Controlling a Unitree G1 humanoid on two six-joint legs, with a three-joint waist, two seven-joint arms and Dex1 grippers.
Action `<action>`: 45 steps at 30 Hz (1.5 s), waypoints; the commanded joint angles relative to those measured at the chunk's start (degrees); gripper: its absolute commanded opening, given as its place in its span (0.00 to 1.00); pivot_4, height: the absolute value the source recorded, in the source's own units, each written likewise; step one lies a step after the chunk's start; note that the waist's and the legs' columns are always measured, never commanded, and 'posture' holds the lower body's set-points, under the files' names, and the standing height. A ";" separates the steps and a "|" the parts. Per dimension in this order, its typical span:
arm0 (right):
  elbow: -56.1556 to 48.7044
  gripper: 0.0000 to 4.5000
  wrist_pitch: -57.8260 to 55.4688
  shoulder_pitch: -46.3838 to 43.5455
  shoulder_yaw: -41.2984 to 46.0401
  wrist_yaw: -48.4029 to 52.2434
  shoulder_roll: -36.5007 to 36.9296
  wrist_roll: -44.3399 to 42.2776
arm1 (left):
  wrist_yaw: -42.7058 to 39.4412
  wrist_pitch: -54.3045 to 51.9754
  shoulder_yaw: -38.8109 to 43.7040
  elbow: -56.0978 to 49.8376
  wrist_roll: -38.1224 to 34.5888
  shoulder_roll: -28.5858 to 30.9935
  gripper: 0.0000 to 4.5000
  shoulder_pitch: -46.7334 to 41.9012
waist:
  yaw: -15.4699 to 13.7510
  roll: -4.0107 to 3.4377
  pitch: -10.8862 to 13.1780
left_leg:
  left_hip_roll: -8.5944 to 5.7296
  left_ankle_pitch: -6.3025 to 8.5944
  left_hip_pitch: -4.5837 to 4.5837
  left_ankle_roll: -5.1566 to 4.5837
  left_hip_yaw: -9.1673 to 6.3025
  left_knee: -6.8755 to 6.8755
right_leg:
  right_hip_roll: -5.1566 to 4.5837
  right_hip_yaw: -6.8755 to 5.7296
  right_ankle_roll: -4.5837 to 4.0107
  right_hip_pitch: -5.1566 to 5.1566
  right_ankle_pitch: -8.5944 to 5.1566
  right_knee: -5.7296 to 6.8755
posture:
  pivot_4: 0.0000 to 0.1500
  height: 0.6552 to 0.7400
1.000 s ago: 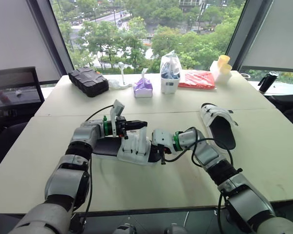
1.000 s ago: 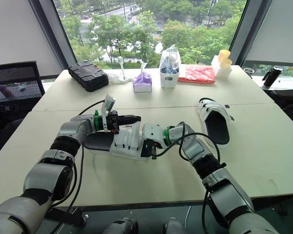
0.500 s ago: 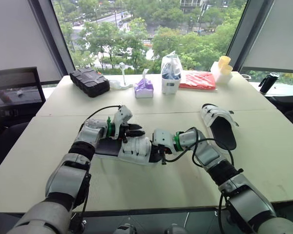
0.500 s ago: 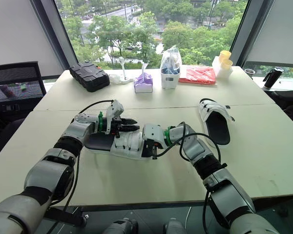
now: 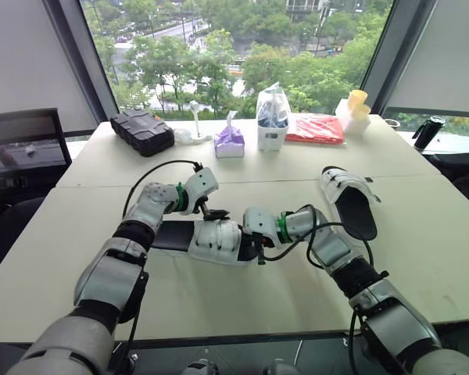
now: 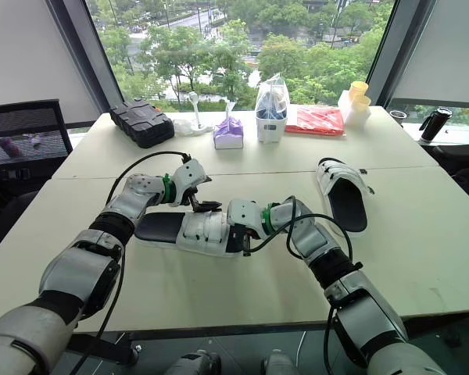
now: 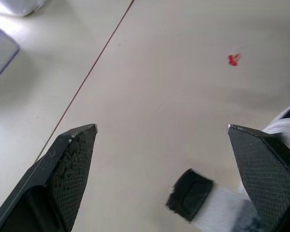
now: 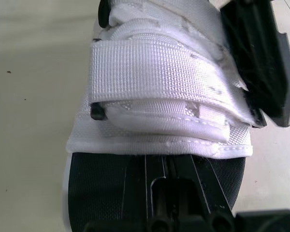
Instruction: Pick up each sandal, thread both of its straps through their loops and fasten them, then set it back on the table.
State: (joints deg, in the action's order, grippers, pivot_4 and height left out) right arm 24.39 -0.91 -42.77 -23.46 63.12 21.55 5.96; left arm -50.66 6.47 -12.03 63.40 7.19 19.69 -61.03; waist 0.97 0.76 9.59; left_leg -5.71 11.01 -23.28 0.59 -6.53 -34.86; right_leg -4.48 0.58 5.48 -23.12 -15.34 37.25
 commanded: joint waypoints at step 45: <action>-51.24 0.00 -38.87 16.85 21.92 -13.19 17.94 -16.57 | 28.77 72.38 -5.69 -1.60 38.11 14.73 1.00 4.76 | -1.06 0.11 0.16 | 0.01 0.13 -0.57 -0.14 0.04 -0.25 | -0.19 -0.03 0.03 -0.41 0.03 -0.07 | 1.00 1.00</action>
State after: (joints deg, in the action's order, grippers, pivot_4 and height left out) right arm -24.17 -39.77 -25.54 -2.12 50.68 38.95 -9.90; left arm -33.71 80.63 -15.31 64.03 36.21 33.43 -54.53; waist -0.09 0.86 9.75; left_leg -5.70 11.14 -23.84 0.45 -6.48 -35.11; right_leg -4.66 0.54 5.53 -23.53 -15.31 37.20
